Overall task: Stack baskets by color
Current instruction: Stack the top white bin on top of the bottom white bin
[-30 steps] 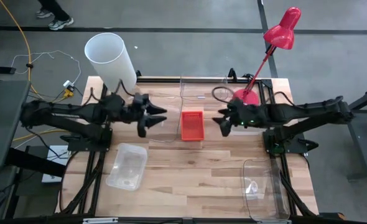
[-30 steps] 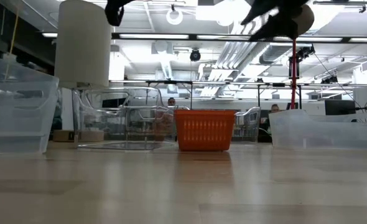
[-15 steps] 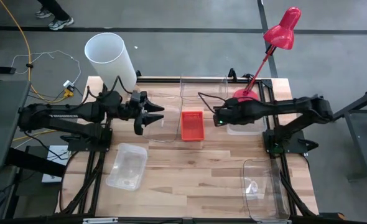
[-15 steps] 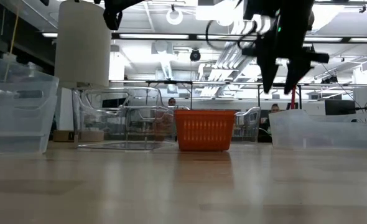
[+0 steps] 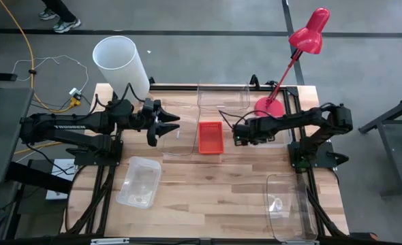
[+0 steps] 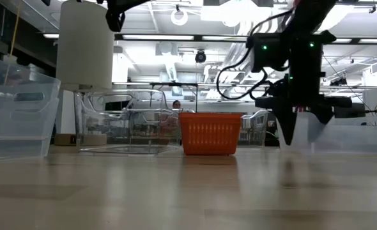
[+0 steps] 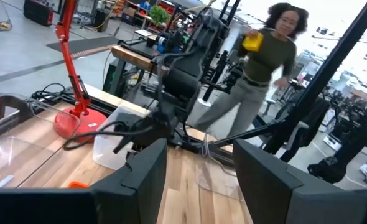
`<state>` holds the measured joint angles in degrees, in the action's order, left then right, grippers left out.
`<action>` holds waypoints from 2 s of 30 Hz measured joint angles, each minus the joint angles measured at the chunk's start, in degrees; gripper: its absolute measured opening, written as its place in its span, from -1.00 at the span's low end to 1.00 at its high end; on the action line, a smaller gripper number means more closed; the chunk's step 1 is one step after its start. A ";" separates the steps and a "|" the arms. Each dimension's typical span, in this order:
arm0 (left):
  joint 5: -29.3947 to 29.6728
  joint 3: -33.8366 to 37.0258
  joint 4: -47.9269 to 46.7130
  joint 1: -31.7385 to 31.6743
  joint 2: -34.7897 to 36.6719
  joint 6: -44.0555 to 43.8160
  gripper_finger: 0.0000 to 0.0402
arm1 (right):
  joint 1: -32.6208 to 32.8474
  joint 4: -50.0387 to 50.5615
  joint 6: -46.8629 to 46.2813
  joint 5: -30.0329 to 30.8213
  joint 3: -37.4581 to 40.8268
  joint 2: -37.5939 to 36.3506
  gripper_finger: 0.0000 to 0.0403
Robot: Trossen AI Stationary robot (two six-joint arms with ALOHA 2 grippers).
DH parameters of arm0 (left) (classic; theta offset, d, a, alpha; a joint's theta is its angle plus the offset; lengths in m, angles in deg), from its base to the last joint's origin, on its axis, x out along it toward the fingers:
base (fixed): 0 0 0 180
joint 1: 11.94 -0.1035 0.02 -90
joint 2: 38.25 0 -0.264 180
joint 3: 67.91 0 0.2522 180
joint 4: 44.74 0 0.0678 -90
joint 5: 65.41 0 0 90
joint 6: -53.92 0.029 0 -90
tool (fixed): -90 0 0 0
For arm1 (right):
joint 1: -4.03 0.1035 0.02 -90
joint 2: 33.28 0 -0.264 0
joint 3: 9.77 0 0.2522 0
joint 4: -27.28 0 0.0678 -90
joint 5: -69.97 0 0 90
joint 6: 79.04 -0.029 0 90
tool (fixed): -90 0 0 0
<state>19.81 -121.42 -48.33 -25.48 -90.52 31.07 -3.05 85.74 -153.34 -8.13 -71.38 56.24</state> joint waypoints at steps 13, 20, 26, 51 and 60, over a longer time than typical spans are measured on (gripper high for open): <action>1.19 0.00 0.02 0.00 0.00 -0.55 -0.15 | 1.87 -1.96 -2.84 4.33 1.21 -0.02 -0.45; 0.29 -0.04 0.76 0.00 0.00 -1.15 -0.15 | 3.95 -1.45 2.74 6.19 -1.24 -2.78 -0.95; 0.37 -0.07 2.26 0.02 2.09 -1.03 -0.15 | 9.55 4.51 8.28 15.02 -9.95 -11.47 -0.98; 3.96 -0.09 4.26 0.07 2.90 -0.80 -0.15 | 28.86 -23.11 48.21 -0.46 -45.47 12.82 -1.00; 3.97 -0.09 4.26 0.07 2.90 1.53 -0.15 | 30.18 -23.11 56.86 1.47 -68.10 33.16 -1.00</action>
<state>23.78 -121.51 -44.06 -25.42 -87.61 32.60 27.13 62.63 -96.47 -6.66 -139.48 89.40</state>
